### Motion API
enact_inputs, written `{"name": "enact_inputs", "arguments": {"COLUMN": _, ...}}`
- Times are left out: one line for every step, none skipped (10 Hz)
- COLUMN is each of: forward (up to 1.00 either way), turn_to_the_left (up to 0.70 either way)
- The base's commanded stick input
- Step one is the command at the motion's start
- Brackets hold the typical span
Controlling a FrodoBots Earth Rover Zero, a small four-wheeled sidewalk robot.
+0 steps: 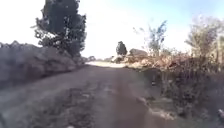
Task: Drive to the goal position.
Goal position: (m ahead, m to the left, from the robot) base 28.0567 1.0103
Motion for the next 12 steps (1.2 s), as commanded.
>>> {"name": "enact_inputs", "arguments": {"forward": 0.5, "turn_to_the_left": -0.5}}
{"name": "enact_inputs", "arguments": {"forward": 0.5, "turn_to_the_left": -0.5}}
{"name": "enact_inputs", "arguments": {"forward": 0.5, "turn_to_the_left": -0.07}}
{"name": "enact_inputs", "arguments": {"forward": 0.5, "turn_to_the_left": 0.0}}
{"name": "enact_inputs", "arguments": {"forward": 0.5, "turn_to_the_left": 0.0}}
{"name": "enact_inputs", "arguments": {"forward": 0.5, "turn_to_the_left": 0.0}}
{"name": "enact_inputs", "arguments": {"forward": 0.5, "turn_to_the_left": 0.0}}
{"name": "enact_inputs", "arguments": {"forward": 0.5, "turn_to_the_left": 0.0}}
{"name": "enact_inputs", "arguments": {"forward": 0.5, "turn_to_the_left": 0.0}}
{"name": "enact_inputs", "arguments": {"forward": 0.5, "turn_to_the_left": 0.0}}
{"name": "enact_inputs", "arguments": {"forward": 0.5, "turn_to_the_left": 0.0}}
{"name": "enact_inputs", "arguments": {"forward": 0.5, "turn_to_the_left": 0.0}}
